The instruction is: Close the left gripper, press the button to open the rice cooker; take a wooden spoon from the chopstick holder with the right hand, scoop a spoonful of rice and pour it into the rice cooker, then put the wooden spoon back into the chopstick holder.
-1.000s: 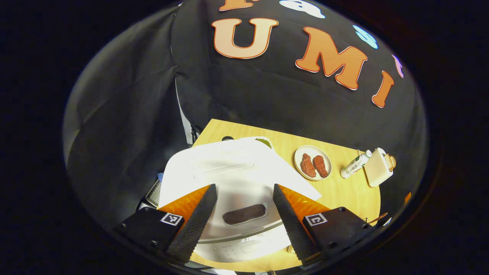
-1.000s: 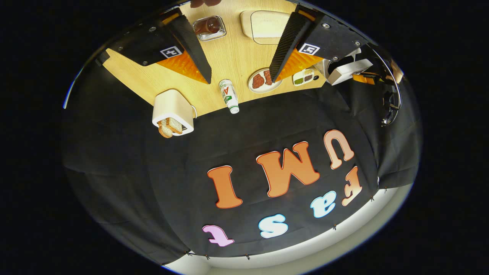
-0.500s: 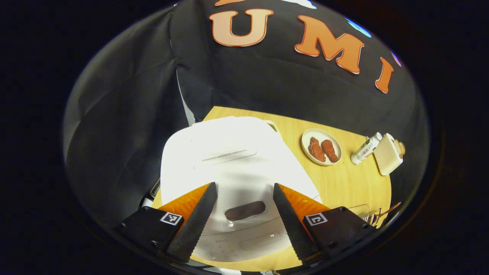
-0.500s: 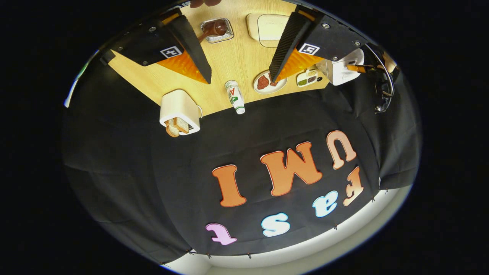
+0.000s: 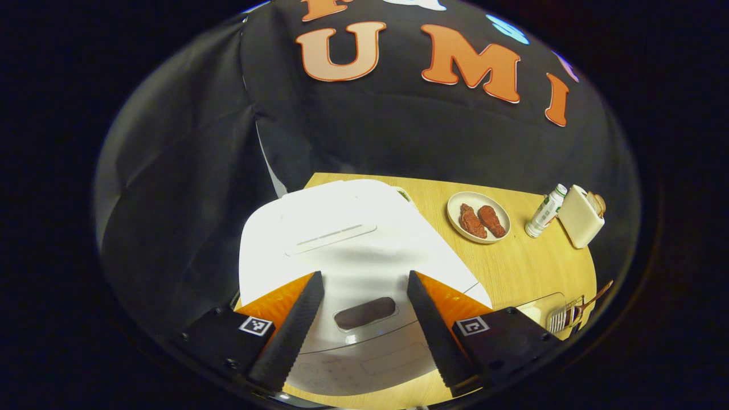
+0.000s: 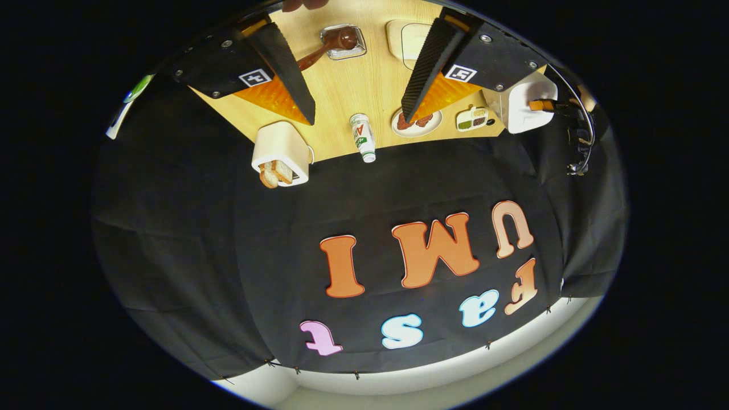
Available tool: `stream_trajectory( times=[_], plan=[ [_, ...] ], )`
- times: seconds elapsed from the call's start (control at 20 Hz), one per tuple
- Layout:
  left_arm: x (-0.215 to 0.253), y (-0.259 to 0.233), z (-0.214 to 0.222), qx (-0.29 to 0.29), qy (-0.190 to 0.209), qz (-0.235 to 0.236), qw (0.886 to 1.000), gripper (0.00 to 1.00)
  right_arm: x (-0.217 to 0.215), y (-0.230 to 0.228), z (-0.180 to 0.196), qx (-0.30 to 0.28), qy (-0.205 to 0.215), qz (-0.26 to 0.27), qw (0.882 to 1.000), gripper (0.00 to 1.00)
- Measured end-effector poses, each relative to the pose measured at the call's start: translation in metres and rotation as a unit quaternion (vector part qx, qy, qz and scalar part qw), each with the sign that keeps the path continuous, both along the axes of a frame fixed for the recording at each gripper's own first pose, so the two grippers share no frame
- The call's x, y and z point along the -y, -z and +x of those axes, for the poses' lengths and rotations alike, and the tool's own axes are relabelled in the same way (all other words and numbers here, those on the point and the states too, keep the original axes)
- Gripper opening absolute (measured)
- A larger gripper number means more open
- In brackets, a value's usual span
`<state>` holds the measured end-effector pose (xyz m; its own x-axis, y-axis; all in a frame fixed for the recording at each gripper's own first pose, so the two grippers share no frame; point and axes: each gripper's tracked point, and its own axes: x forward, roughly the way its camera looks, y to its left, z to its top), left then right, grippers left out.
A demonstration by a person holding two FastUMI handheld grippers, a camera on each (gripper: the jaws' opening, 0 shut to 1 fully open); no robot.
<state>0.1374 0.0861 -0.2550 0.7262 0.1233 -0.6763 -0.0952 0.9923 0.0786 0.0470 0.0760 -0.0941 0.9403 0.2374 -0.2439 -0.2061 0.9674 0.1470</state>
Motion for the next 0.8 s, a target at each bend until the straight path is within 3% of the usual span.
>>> stream_trajectory(
  times=[0.15, 0.4, 0.8],
  plan=[
    [0.008, -0.019, -0.010, 0.019, 0.019, 0.029, 0.999, 1.00, 0.009, -0.019, -0.004, 0.023, 0.011, -0.019, 0.999, 0.95],
    [0.028, -0.130, -0.035, 0.140, 0.047, 0.023, 0.989, 1.00, 0.027, -0.043, -0.011, 0.052, 0.034, -0.051, 0.997, 0.95],
    [0.021, -0.277, -0.095, 0.323, 0.039, 0.002, 0.946, 1.00, 0.038, -0.070, -0.024, 0.082, 0.055, -0.065, 0.993, 0.95]
  ],
)
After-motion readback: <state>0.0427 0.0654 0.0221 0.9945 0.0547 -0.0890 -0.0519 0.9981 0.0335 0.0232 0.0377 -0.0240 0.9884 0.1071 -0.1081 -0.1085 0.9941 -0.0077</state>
